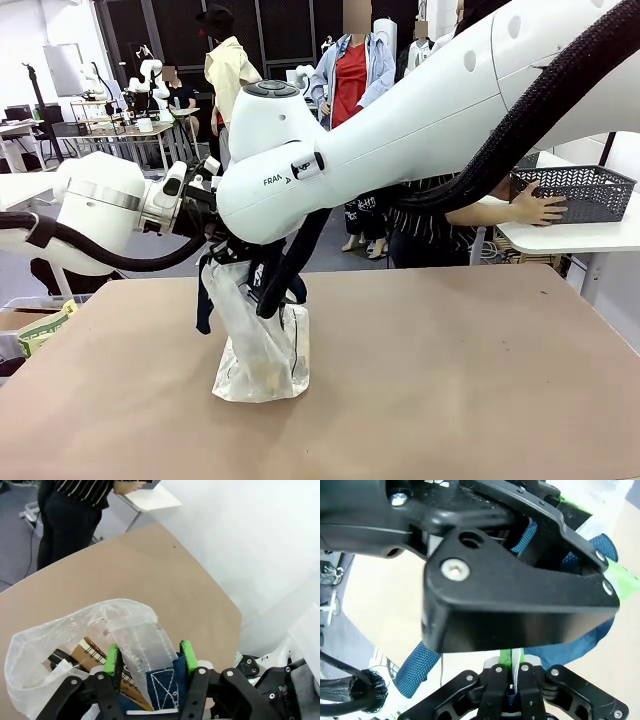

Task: Transfer purchased items from the store into the shopping bag.
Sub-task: Move the Reusable shopping bag to the right side of the table.

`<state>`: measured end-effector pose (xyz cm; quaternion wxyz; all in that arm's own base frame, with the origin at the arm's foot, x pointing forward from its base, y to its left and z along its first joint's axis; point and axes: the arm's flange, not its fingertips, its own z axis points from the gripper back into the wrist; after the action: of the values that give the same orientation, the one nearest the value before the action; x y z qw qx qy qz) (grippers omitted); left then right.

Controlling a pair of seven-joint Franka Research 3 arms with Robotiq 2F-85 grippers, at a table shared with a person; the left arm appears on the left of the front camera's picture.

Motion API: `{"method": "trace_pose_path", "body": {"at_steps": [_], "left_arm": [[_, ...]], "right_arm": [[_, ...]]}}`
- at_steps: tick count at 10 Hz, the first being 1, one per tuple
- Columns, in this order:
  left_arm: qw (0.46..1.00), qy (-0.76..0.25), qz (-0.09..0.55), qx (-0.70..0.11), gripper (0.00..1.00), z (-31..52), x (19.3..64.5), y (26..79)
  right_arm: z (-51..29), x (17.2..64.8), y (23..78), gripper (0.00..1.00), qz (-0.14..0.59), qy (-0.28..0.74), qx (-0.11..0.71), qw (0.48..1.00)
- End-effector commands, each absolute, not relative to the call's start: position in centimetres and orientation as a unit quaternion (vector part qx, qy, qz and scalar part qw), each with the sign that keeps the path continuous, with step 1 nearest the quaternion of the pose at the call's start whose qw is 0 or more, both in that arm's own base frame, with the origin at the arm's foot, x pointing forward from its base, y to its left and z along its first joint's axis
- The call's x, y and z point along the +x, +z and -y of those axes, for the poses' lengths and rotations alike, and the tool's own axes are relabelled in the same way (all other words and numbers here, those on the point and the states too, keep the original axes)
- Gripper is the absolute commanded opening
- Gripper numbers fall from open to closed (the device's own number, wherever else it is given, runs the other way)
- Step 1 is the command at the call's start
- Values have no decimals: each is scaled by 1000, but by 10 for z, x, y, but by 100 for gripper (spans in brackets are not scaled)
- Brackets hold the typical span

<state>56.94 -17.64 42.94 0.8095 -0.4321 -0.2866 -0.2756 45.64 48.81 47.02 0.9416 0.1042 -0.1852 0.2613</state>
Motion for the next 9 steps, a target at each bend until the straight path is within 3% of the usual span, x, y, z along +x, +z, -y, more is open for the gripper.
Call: {"method": "trace_pose_path", "body": {"at_steps": [1, 9], "left_arm": [[818, -273, 281, -421, 0, 179, 576, 429], [823, -267, 279, -417, 0, 179, 577, 428]], "right_arm": [[-489, 451, 468, 0, 193, 268, 93, 939], [-482, 453, 471, 0, 187, 251, 93, 945]]}}
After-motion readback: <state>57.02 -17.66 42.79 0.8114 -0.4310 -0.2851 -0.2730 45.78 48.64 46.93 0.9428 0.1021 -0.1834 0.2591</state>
